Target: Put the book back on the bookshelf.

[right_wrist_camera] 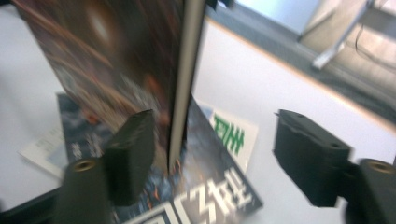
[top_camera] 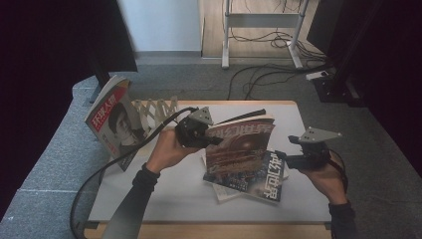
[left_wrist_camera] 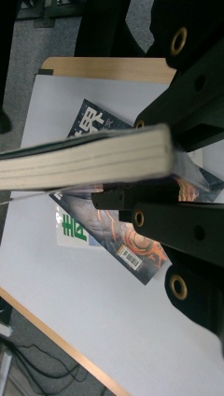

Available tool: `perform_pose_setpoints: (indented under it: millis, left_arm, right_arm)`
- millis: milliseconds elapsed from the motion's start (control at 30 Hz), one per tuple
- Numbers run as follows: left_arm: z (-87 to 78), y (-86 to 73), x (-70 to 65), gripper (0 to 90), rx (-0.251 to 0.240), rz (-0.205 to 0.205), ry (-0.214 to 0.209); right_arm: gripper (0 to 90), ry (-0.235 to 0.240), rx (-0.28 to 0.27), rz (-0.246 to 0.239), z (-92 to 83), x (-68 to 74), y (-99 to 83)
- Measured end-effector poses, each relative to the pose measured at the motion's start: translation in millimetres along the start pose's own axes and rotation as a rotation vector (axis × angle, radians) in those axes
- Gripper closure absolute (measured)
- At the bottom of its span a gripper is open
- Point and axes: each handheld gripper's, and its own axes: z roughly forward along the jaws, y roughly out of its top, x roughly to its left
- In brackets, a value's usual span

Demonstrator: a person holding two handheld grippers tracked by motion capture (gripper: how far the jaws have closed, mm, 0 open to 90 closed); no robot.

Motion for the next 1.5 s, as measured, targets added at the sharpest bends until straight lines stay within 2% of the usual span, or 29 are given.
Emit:
perform_pose_setpoints:
  millis: [167,267,367,533,767,867,1067,1300,1500]
  left_arm:
    - [-1.8,-2.0,0.7,83.7,-0.003,-0.010,0.002]
    - [-2.0,-2.3,-0.2,83.8,-0.008,-0.011,0.003]
    - [-3.9,-2.8,-0.2,83.9,-0.019,-0.020,0.004]
    - [-10.4,-5.8,1.6,84.1,-0.033,-0.042,0.011]
    - [-22.7,-13.3,2.2,84.2,-0.041,-0.071,0.036]
    - [-28.5,-17.0,2.8,84.2,-0.042,-0.081,0.053]
    - [-40.9,-26.4,3.9,84.2,-0.059,-0.116,0.082]
    - [-59.7,-38.3,3.6,84.2,-0.069,-0.147,0.124]
    - [-78.2,-51.8,4.9,84.2,-0.086,-0.197,0.162]
  right_arm:
    - [13.6,-0.049,0.063,0.066,14.3,-6.2,-33.5]
    - [11.3,-0.091,0.097,0.102,21.0,-8.2,-53.7]
    - [2.7,-0.133,0.126,0.140,28.0,-9.7,-74.6]
    - [2.0,-0.158,0.150,0.190,34.5,-11.2,-102.3]
    - [2.3,-0.186,0.167,0.259,36.9,-12.2,-130.9]
    - [2.7,-0.196,0.174,0.286,37.8,-11.6,-139.6]
    - [1.4,-0.198,0.190,0.301,47.1,-5.6,-151.0]
    - [1.6,-0.213,0.176,0.294,47.8,-3.4,-152.5]
    - [1.4,-0.209,0.175,0.298,48.0,-3.8,-152.8]
